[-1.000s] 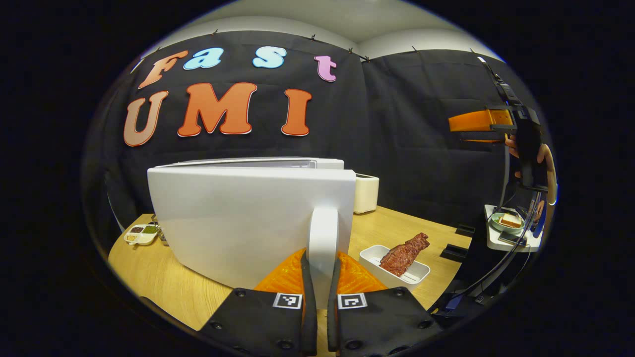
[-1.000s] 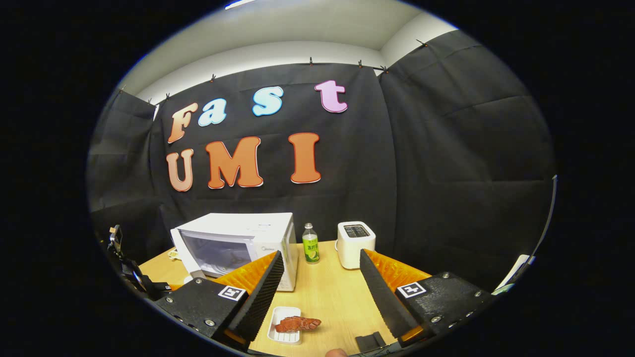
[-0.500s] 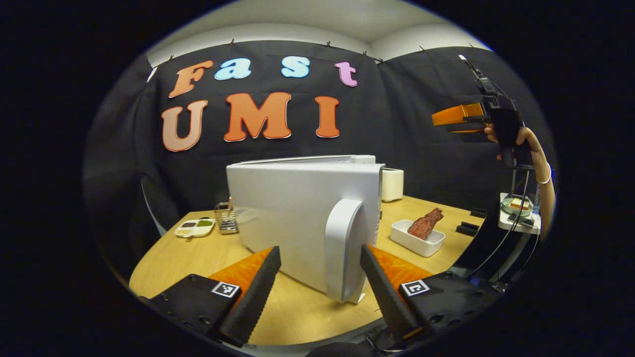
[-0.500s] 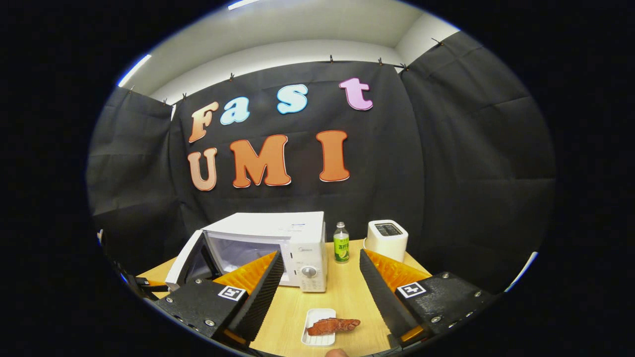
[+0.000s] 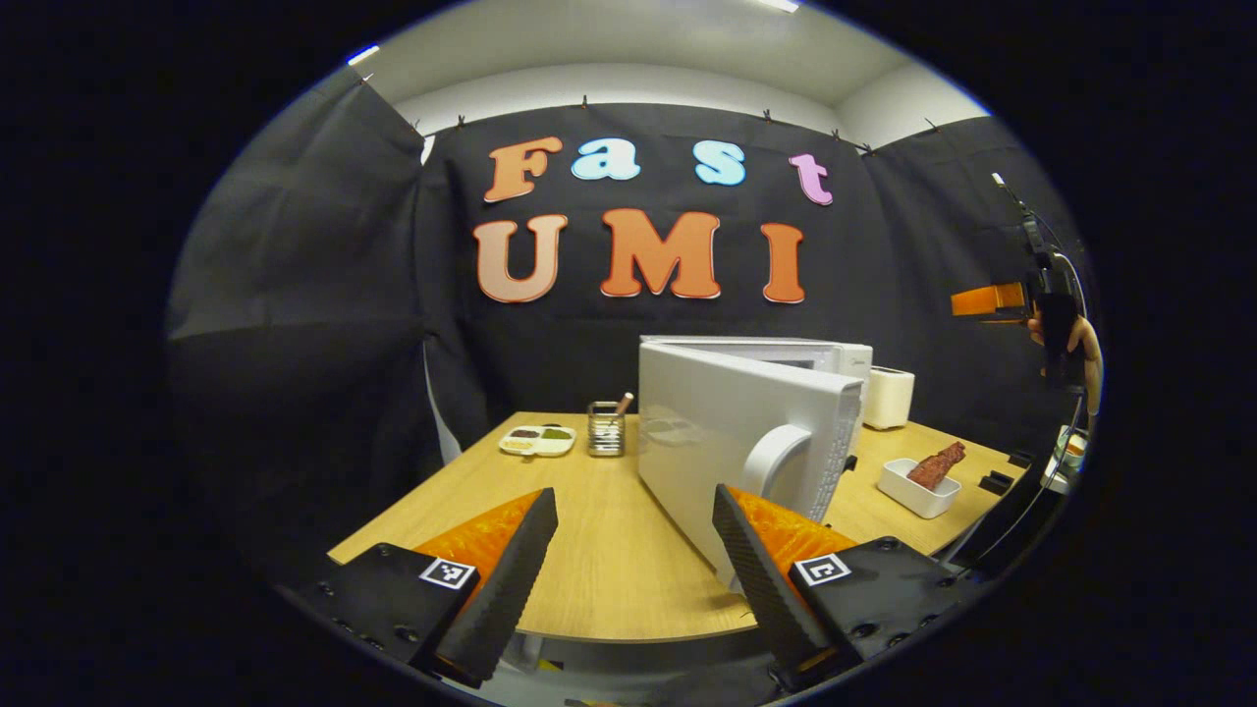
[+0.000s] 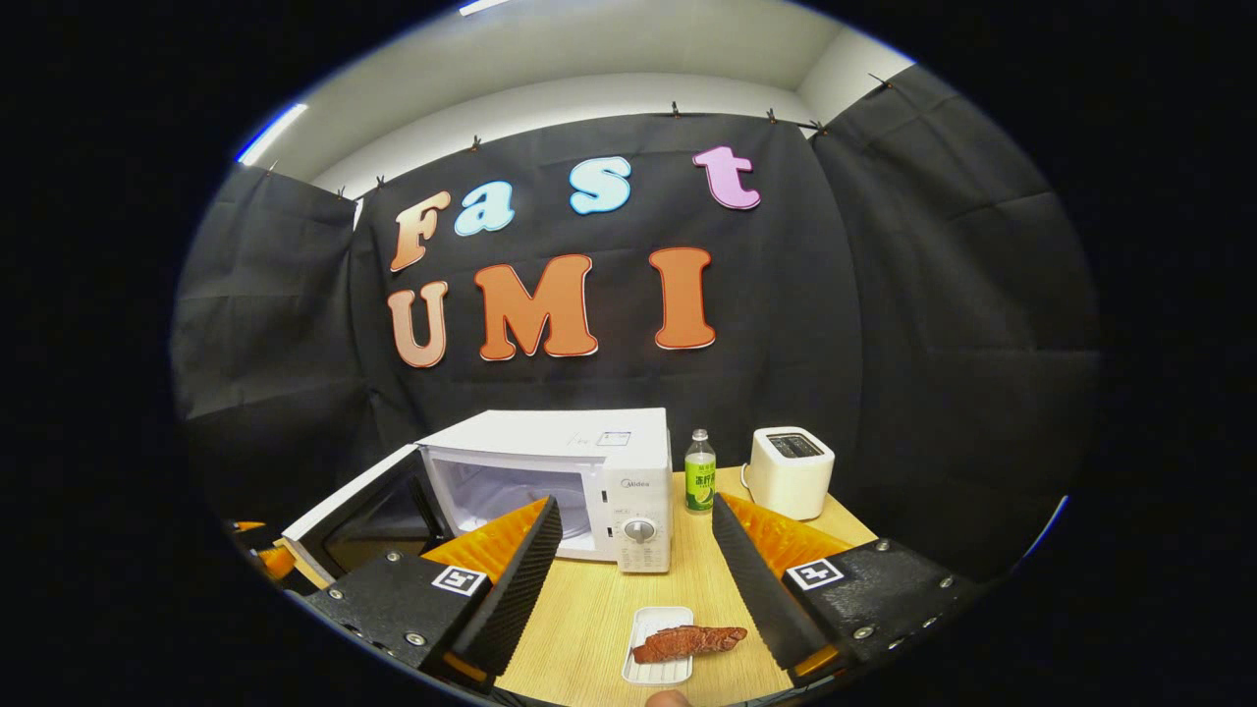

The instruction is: Open the microwave oven with the left hand, put the food in, and close the microwave oven.

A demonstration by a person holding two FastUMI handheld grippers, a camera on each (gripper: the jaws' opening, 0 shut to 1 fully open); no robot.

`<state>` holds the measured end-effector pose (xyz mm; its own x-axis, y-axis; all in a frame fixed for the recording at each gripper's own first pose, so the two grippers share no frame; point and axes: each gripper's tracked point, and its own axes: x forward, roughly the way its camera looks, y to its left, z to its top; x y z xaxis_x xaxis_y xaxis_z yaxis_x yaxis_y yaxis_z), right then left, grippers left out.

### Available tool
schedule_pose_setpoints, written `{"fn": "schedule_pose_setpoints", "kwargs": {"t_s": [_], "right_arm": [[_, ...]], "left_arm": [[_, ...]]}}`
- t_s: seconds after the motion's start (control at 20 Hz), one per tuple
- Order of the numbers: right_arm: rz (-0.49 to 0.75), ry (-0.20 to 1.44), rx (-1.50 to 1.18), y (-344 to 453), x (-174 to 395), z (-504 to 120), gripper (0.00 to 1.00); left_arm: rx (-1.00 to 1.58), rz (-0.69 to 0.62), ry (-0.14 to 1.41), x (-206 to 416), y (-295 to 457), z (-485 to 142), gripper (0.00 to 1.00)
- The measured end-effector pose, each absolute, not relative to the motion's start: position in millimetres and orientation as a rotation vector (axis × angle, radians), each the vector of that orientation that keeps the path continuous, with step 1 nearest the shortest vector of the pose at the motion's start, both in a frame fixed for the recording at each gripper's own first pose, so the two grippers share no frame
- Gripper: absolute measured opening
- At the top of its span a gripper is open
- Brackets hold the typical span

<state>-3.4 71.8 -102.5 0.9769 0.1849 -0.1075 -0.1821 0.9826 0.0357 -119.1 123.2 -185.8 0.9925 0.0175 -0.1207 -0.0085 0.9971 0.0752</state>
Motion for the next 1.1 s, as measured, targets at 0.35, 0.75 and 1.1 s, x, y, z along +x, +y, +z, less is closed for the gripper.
{"fn": "schedule_pose_setpoints", "kwargs": {"t_s": [0.35, 0.75, 1.1], "right_arm": [[0.098, 0.141, 0.140, 35, 4, -144, 0.95], [-0.008, 0.243, 0.382, -5, 9, -226, 0.95], [-0.039, 0.285, 0.563, -18, 10, -294, 0.94]], "left_arm": [[0.064, 0.164, 0.049, -107, 187, -148, 1.00], [0.042, 0.237, -0.007, -78, 230, -115, 1.00], [-0.018, 0.236, 0.047, -51, 235, -135, 0.99]]}}
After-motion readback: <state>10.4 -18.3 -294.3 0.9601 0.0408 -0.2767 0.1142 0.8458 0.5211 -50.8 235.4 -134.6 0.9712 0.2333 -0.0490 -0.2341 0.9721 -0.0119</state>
